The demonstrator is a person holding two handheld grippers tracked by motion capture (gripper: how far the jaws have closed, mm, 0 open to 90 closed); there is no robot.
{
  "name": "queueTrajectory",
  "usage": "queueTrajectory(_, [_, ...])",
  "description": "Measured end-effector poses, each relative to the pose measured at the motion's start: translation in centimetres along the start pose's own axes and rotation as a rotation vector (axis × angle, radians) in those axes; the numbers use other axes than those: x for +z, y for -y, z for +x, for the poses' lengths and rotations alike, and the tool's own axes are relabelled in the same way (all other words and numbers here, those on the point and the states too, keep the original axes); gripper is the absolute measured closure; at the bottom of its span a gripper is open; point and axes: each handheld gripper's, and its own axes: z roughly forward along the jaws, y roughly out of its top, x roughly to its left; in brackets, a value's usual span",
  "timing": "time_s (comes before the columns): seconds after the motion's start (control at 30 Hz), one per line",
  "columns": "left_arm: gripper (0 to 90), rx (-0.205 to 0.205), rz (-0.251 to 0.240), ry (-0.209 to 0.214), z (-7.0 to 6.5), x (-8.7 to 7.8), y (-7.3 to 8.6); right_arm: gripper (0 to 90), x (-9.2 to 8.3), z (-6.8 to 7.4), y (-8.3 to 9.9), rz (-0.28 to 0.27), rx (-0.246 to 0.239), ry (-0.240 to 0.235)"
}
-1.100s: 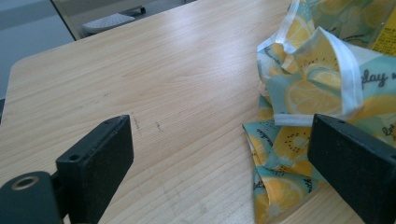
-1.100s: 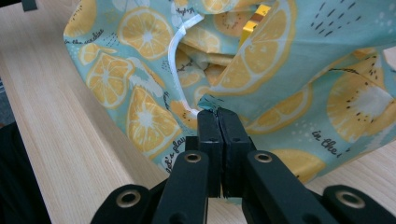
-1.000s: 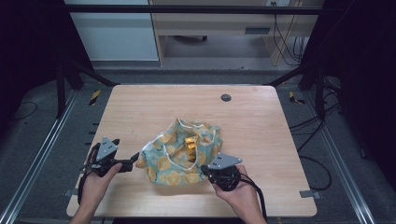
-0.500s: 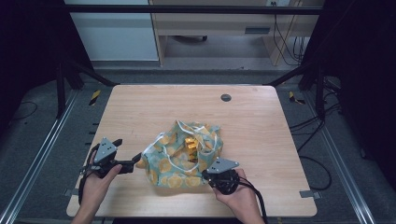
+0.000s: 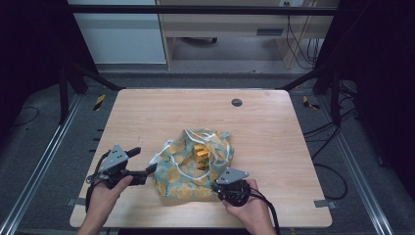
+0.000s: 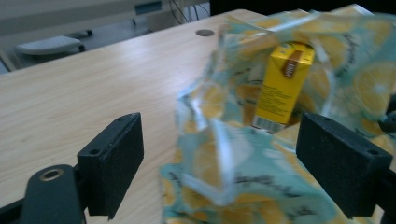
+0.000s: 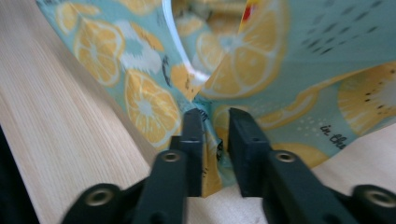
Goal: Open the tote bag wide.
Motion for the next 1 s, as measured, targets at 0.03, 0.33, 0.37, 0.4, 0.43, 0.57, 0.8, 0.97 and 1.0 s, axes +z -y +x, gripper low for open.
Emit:
queueTrajectory(0.03, [14.7, 0.008, 0.016, 0.006, -0.3, 0.4, 0.0, 67.5, -0.4, 0.1, -0.3, -0.012, -0.002, 0.007])
queueTrajectory(0.33, [22.6, 0.027, 0.092, 0.021, -1.2, 2.7, 0.7, 45.8, -5.4, -0.4, -5.0, -0.148, -0.024, 0.102])
queueTrajectory(0.37, [22.6, 0.026, 0.094, 0.019, -1.2, 2.8, 0.8, 45.8, -5.4, -0.4, -5.0, -0.148, -0.024, 0.102])
queueTrajectory(0.4, [25.6, 0.027, 0.096, 0.015, -1.1, 2.7, 0.9, 43.7, -5.7, -0.9, -6.4, -0.165, -0.032, 0.117])
queueTrajectory(0.43, [27.3, 0.027, 0.096, 0.015, -1.1, 2.7, 0.9, 43.3, -5.8, -1.2, -7.0, -0.169, -0.033, 0.125])
queueTrajectory(0.57, [33.1, 0.033, 0.094, 0.008, -1.0, 2.6, 0.9, 42.5, -4.9, -2.7, -9.1, -0.157, -0.027, 0.153])
queueTrajectory(0.8, [48.4, 0.050, 0.077, 0.008, -0.9, 2.1, 0.9, 54.4, -2.6, -4.5, -9.8, -0.054, 0.018, 0.120])
queueTrajectory(0.97, [73.5, 0.056, 0.068, 0.036, -0.9, 1.7, 0.8, 84.0, -3.0, -4.0, -8.5, -0.034, -0.010, 0.088])
queueTrajectory(1.0, [73.5, 0.054, 0.061, 0.039, -0.9, 1.5, 0.8, 84.0, -3.0, -4.0, -8.5, -0.034, -0.010, 0.088])
